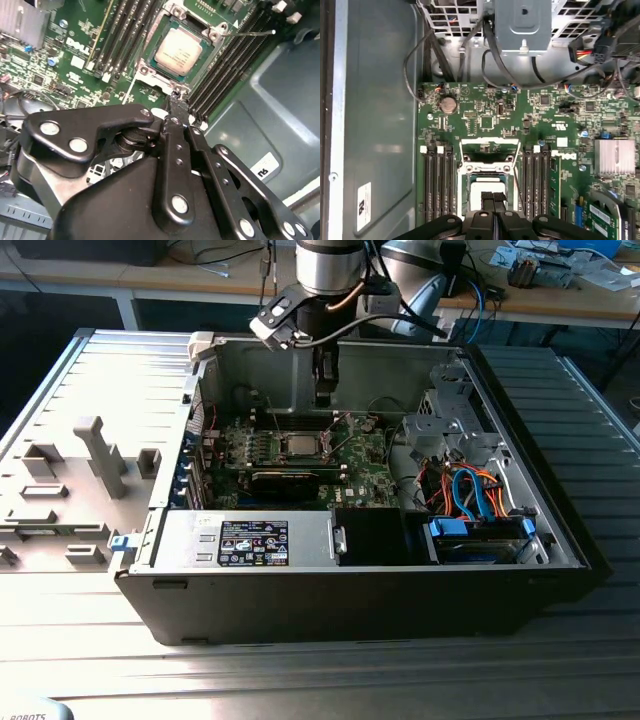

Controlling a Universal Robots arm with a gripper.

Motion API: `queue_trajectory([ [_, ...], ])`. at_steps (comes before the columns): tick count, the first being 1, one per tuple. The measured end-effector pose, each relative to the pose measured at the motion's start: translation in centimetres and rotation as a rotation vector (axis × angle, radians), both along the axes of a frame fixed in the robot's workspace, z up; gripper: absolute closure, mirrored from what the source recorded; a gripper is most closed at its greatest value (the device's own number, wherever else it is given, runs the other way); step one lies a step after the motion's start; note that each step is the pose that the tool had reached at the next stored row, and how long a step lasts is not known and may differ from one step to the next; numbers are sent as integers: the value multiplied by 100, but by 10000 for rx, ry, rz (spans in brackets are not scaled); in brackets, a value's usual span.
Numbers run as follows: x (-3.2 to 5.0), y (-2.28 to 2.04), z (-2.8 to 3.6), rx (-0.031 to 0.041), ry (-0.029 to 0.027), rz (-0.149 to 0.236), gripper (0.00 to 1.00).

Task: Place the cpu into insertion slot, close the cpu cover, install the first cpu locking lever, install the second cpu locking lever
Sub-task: 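Close the cpu cover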

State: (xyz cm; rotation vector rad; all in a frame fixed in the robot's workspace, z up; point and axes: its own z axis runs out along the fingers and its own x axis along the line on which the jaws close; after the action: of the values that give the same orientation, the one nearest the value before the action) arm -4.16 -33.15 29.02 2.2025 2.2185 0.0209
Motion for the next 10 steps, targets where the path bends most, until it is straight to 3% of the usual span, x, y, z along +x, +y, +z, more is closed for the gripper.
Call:
queue_trajectory([
  [1, 39, -1, -1, 7, 251, -2, 89],
  [2, 57, -1, -2, 6, 358, 1, 89],
  [3, 71, -1, -2, 7, 409, 1, 89],
  [5, 84, 0, -7, -26, 448, -1, 89],
  [7, 196, -1, -24, -115, 582, -4, 89],
  [9, 300, -1, -42, -122, 678, -3, 89],
  [10, 388, 0, -62, -122, 767, -1, 89],
])
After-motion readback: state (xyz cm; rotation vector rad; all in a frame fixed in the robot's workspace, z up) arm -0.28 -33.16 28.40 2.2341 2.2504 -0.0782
